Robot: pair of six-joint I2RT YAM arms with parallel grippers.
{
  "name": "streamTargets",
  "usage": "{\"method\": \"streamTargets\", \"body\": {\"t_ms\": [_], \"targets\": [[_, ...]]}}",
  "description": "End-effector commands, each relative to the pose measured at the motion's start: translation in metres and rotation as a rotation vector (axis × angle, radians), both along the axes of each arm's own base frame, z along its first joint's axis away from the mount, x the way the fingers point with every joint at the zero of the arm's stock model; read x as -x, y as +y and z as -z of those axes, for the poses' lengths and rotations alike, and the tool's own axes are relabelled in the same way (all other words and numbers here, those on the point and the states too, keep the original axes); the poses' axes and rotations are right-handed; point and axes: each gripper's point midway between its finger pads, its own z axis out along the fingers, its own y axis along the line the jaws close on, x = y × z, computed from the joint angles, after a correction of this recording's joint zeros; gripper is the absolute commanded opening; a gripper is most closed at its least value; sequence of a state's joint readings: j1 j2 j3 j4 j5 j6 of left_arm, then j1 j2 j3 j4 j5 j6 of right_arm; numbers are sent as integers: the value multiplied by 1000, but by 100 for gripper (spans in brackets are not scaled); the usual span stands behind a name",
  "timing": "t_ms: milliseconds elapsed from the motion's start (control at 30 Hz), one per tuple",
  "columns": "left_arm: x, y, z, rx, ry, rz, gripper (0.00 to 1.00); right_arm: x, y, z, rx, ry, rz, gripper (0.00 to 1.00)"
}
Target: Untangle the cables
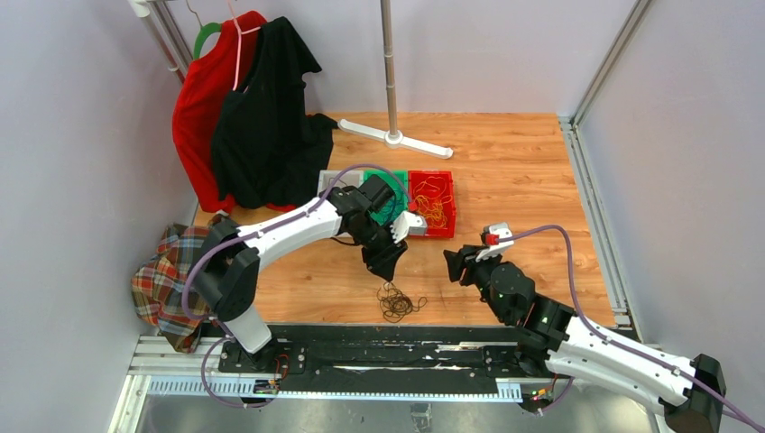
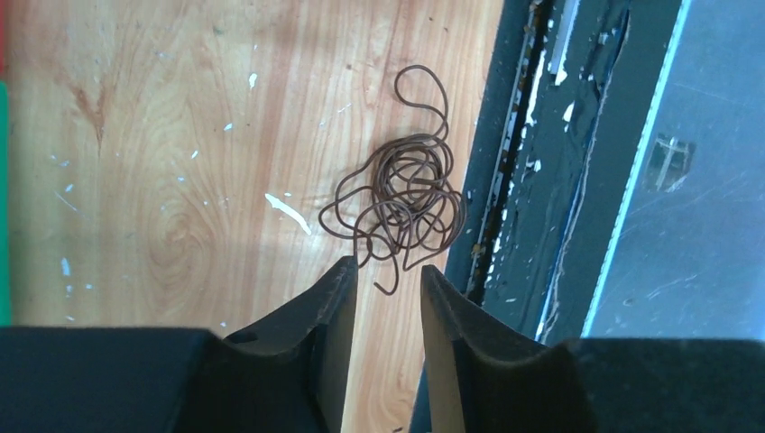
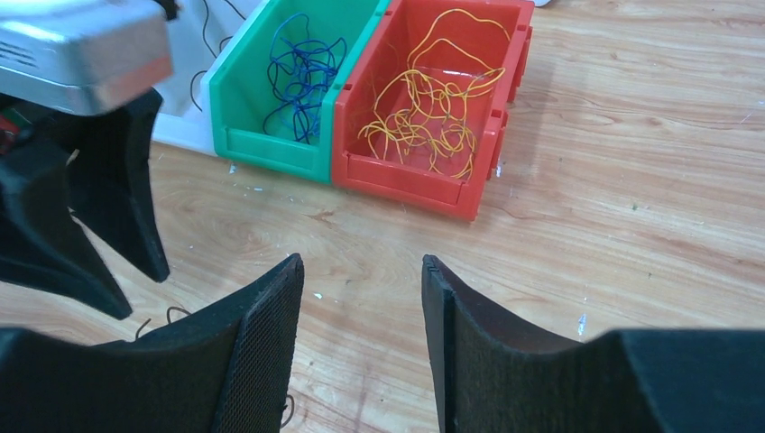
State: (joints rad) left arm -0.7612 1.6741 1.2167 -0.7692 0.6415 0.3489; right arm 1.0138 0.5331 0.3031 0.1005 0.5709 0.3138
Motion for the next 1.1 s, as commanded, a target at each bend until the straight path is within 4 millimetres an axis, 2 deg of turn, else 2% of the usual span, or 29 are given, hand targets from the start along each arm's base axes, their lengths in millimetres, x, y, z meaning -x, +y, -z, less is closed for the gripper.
{"method": "streamTargets", "body": {"t_ms": [0, 67, 200, 433, 567, 633, 667, 733, 767, 933, 1067], "targets": [[4, 4, -6, 6, -39, 66, 44, -4, 2, -3, -2, -9, 4, 52], [1, 4, 5, -19, -29, 73, 49, -4, 3, -2, -4, -5, -3, 52], [-3, 2, 28, -68, 11, 83, 51, -3, 5, -3, -15, -2, -9, 52], [-4, -4, 41, -61, 40, 100, 51, -2, 3, 1, -24, 4, -4, 52], [-2, -6, 47, -61, 63, 96, 45, -1, 2, 4, -29, 9, 1, 51], [-2, -7, 50, -59, 71, 89, 36, -1, 2, 5, -30, 13, 1, 51], [-1, -8, 50, -57, 77, 84, 29, -1, 2, 5, -30, 14, 0, 51], [-2, -9, 48, -50, 79, 74, 9, 0, 2, 6, -33, 18, -1, 50], [-2, -10, 46, -47, 77, 67, 3, 0, 2, 7, -32, 19, -1, 50], [-9, -13, 23, -20, 29, 26, 1, 1, 4, 7, -41, 21, -14, 50], [-25, -10, -3, -41, -60, -72, 1, 3, 14, 3, -49, 13, -60, 55]]}}
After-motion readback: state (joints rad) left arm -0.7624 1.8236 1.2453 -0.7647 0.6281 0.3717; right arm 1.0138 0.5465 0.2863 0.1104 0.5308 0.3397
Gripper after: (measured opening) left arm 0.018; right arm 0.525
